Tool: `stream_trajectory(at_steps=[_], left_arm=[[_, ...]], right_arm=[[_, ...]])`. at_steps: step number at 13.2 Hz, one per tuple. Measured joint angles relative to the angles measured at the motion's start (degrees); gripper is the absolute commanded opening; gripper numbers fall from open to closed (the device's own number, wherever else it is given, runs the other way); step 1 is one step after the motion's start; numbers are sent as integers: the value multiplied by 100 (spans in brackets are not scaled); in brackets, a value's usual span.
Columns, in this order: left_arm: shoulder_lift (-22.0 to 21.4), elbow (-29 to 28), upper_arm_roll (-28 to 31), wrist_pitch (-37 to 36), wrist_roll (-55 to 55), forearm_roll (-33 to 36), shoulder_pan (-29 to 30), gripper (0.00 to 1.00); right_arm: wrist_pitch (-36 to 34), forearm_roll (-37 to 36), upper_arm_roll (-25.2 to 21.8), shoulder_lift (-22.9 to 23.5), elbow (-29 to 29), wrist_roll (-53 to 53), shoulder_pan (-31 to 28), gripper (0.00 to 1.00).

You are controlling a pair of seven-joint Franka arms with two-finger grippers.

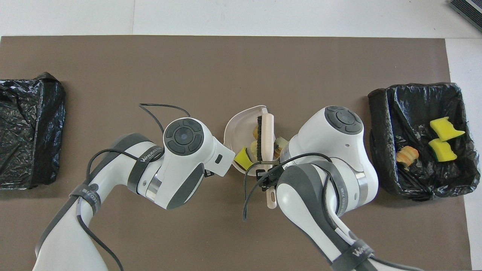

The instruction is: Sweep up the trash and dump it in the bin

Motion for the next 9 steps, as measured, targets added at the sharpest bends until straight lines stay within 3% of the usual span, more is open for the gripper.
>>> stream_trajectory(at_steps=[2,5,9], left_arm=[[18,-50,3,158,151,-3,1,0],[61,-49,16,231,543,-134,79,0],[88,-37,41,291,1471,-442,547,0]], right_arm=[[-65,12,-3,-56,169,197,9,0],[-781,-94,-15,-174,589,529,-2,0],[-1564,-1142,-31,-425,811,538,-68,0]])
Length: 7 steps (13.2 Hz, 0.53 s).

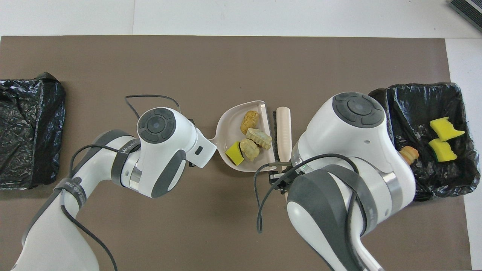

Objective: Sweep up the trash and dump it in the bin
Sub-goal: 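Lift the brush away with the right gripper while the left gripper holds the dustpan, then carry the loaded dustpan with the left gripper over the nearby bin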

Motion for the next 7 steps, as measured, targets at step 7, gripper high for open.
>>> stream_trajectory(at_steps=[7], left_arm=[[58,148,-2,-43,1836,-1077,875,0]], right_arm=[[-630,-128,16,-403,-358,431,175,0]])
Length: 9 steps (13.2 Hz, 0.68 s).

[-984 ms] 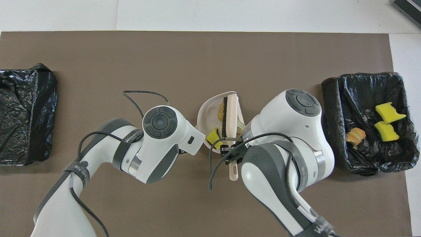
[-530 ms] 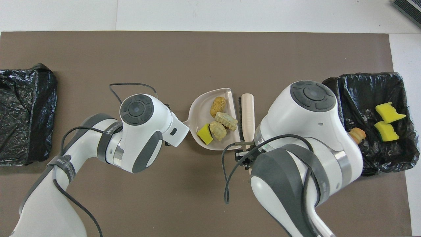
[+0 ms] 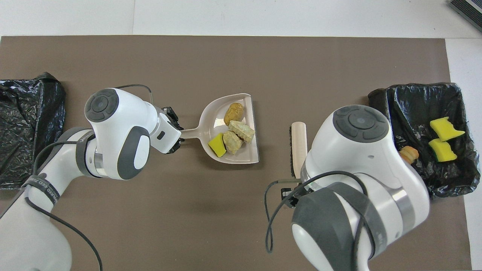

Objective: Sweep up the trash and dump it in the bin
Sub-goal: 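Carry the loaded dustpan with the left gripper over the nearby bin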

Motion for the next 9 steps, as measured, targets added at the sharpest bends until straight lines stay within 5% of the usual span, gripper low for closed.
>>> stream_trajectory(at_steps=[5,9], left_arm=[[-19,1076,8,-1271,548,-9,678,0],[-17,1314,6,-1774,1358,-8,1408,0]], right_arm=[[835,592,53,-213,-716,310,545,0],[1788,679,63,-59,-1050,1002,1205,0]])
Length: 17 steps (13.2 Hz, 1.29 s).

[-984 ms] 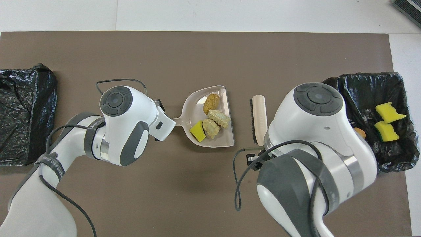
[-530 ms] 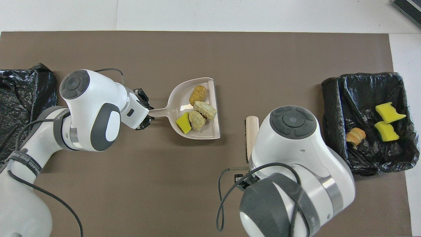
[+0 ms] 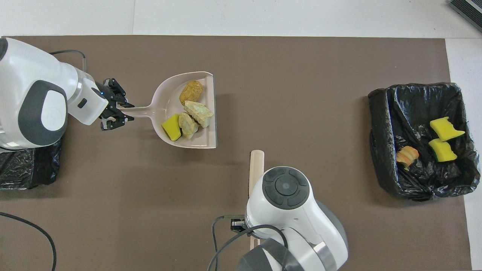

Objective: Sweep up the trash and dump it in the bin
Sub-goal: 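Carry the loaded dustpan with the left gripper over the nearby bin, then tilt the dustpan with the left gripper to dump scraps into the bin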

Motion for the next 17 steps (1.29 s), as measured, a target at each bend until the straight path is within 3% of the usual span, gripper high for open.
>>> stream_trajectory(at_steps=[5,9,14,17], left_arm=[[1,551,15,-999,1179,152,1307,0],[-8,1249,24,-1585,1646,947,2173,0],[-6,1773,74,-1629,2368,1685,3053,0],[-5,1847,64,-1432,2471,2279,3284,0]], right_arm=[[679,-117,-4,232,-362,22,196,0],[995,-329,-5,329,-613,22,458,0],[1139,-532,-11,361,-787,22,486,0],[1251,-555,-10,421,-869,22,512,0]])
